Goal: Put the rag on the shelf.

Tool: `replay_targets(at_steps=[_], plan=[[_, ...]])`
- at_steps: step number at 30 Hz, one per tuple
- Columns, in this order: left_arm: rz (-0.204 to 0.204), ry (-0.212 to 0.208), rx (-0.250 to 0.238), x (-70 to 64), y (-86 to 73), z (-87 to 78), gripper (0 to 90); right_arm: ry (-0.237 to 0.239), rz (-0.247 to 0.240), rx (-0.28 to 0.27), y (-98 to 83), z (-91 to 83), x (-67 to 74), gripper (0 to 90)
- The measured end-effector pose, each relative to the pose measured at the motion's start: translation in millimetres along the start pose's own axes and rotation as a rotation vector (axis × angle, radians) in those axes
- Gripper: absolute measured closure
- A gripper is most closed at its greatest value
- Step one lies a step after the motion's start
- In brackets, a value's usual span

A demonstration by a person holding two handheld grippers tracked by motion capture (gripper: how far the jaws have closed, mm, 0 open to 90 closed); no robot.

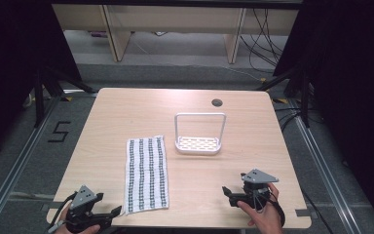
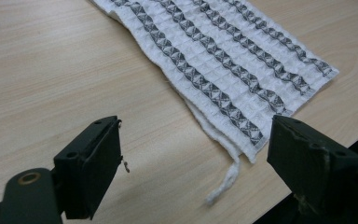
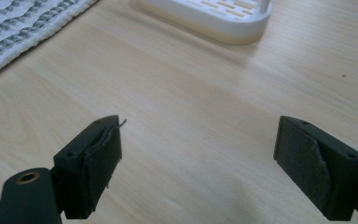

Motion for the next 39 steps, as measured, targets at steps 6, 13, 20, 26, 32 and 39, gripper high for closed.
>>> replay_targets(at_steps=[6, 13, 20, 26, 32, 39], plan=[[0.003, -0.002, -0.006, -0.2, 0.1, 0.3, 16.0, 0.017, -0.022, 0.016, -1.1, 0.9, 4.1, 18.8], [0.01, -0.002, 0.001, -0.4, -0.2, 0.4, 16.0, 0.035, -0.026, 0.018, -0.4, 1.0, 5.9, 19.3], [0.014, -0.002, -0.004, -2.1, -0.4, 1.7, 16.0, 0.043, -0.045, -0.001, 3.5, 0.9, 13.6, 19.3], [0.023, -0.011, 0.004, -4.1, -1.0, 3.1, 16.0, 0.09, -0.09, -0.018, 9.8, 4.6, 31.1, 22.3], [0.049, -0.017, 0.023, -9.6, -2.0, 6.1, 16.1, 0.165, -0.157, -0.019, 19.0, 15.1, 62.5, 26.0], [0.056, -0.054, 0.014, -20.6, -1.3, 10.6, 17.8, 0.221, -0.203, -0.002, 22.1, 23.8, 83.6, 29.1]])
Point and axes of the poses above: each handheld gripper's, and its own axes: z roughly forward along the jaws, y roughly out of its top, x roughly to its left, the point moved 6 cm from there along z, roughly forward along the jaws, and after that the axes turned 3 degrees about x, right-handed, at the moved point
